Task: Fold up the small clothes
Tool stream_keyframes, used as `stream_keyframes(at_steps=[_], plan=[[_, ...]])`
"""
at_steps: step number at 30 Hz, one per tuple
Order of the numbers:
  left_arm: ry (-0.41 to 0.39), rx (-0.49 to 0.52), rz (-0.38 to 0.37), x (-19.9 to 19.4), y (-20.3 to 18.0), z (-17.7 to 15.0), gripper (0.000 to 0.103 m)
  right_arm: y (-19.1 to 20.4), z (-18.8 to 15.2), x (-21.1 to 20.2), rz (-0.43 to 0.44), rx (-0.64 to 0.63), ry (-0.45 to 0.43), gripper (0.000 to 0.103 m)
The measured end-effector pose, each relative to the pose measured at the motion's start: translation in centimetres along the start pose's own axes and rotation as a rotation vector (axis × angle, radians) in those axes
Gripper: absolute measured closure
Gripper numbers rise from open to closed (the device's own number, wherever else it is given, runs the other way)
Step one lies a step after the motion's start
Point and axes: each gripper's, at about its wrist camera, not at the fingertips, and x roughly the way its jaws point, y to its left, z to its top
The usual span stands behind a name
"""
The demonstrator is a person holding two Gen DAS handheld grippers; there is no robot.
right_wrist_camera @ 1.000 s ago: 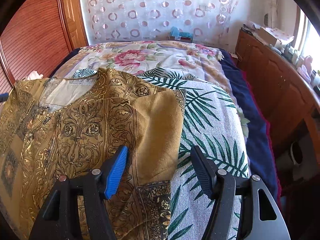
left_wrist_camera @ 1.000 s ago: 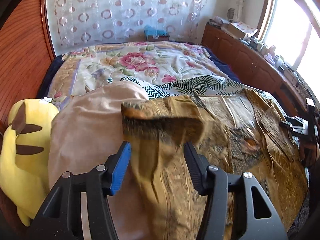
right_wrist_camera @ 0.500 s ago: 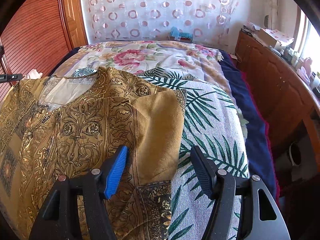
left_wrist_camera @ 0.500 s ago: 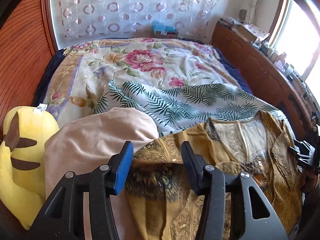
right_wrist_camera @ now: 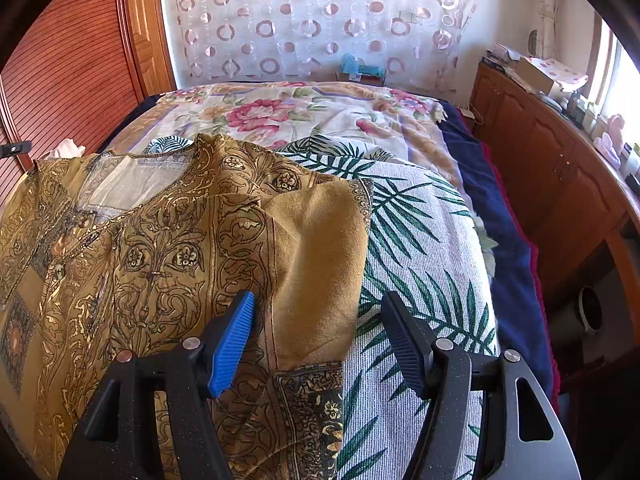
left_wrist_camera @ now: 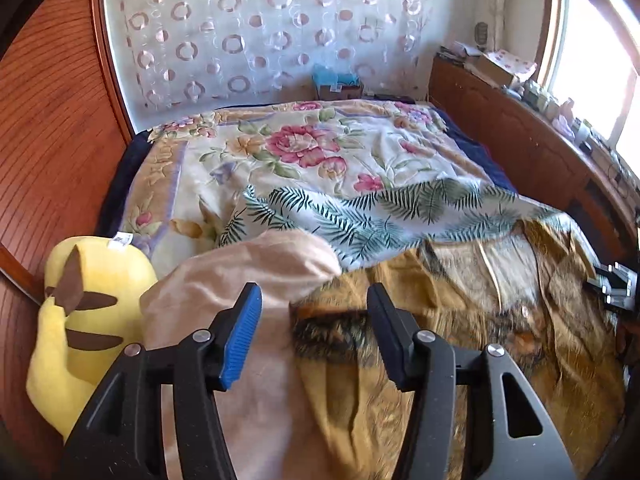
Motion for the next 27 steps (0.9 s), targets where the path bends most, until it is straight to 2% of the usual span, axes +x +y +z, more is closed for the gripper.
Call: stream_keyframes(at_steps=[8, 20, 21, 22, 25, 27], plan=[[0.099, 0.027, -0.014, 2.4, -0.6, -2.8, 0.047, 0.0, 0.0, 0.0, 0.000, 0.000, -0.001, 0.036], [0.090, 0.018, -0.028, 3.6, -1.2, -3.1, 0.047, -0.1, -0.1, 0.0, -0.001, -0.001, -0.002, 0.035], [0.087, 0.024, -0.035, 3.5, -1.3, -3.2, 0.052, -0.1, -0.1, 0.0, -0.001, -0.001, -0.002, 0.035], [0.082, 0.029, -0.038, 3.4, -1.3, -3.2, 0.063, -0.1, -0.1, 0.0, -0.001, -0.001, -0.003, 0.035], [0.065, 0.042, -0.035, 2.9, -1.6, -3.5, 0.083, -0.1, -0.1, 0.0, -0.002, -0.001, -0.003, 0.035], [0.047, 0.040, -0.054, 2.4, -1.6, -3.3, 0.090, -0.1, -0.1, 0.0, -0.001, -0.001, -0.003, 0.035]])
